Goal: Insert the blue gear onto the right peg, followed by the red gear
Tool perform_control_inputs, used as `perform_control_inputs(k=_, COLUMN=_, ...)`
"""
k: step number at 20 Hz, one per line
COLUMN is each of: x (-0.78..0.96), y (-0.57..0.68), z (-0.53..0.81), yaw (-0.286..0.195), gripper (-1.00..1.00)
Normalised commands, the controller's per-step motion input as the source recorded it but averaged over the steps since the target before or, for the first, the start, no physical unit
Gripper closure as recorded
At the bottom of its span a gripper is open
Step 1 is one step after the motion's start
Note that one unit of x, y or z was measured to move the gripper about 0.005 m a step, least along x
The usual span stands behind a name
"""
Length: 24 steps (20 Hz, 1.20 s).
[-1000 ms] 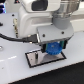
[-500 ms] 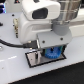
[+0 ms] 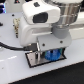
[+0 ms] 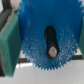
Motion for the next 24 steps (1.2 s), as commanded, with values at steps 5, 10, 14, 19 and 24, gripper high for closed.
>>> perform_control_inputs(k=5, x=-0.07, y=0.15, z=0.22, yaw=0.0, gripper=-1.0)
perform_control_inputs(k=10, x=-0.32, y=0.15, z=0.37, yaw=0.0, gripper=-1.0)
perform_control_inputs(k=14, x=-0.51, y=0.23, z=0.25, yaw=0.0, gripper=-1.0)
perform_control_inputs(k=19, x=-0.67, y=0.21, z=0.11, yaw=0.0, gripper=-1.0)
perform_control_inputs(k=24, x=-0.61, y=0.26, z=-0.02, yaw=0.0, gripper=-1.0)
